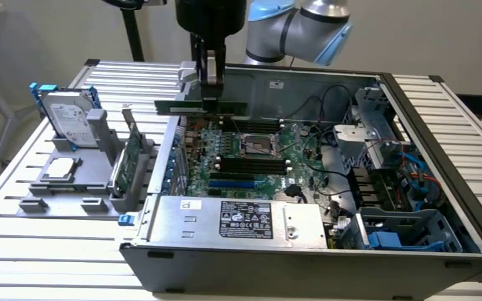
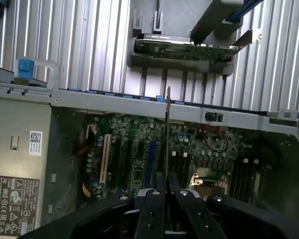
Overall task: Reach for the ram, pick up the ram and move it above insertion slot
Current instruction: 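Pick up the ram and move it above insertion slot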
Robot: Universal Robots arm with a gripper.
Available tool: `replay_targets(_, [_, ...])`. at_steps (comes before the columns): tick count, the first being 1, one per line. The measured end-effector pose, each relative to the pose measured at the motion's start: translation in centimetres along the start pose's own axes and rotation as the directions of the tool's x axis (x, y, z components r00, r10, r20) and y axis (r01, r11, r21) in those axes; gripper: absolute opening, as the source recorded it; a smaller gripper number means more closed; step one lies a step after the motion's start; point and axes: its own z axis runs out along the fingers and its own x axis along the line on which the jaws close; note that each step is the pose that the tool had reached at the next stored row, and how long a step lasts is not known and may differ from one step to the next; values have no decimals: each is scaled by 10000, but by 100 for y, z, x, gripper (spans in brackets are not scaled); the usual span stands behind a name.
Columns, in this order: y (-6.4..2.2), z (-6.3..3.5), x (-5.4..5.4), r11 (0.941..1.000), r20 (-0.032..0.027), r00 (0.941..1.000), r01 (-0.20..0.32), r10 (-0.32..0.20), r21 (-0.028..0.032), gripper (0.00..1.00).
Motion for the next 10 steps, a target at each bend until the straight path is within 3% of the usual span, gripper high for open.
replay_targets(10, [-304, 56, -267, 10000, -1, 10000, 0, 0, 0, 13])
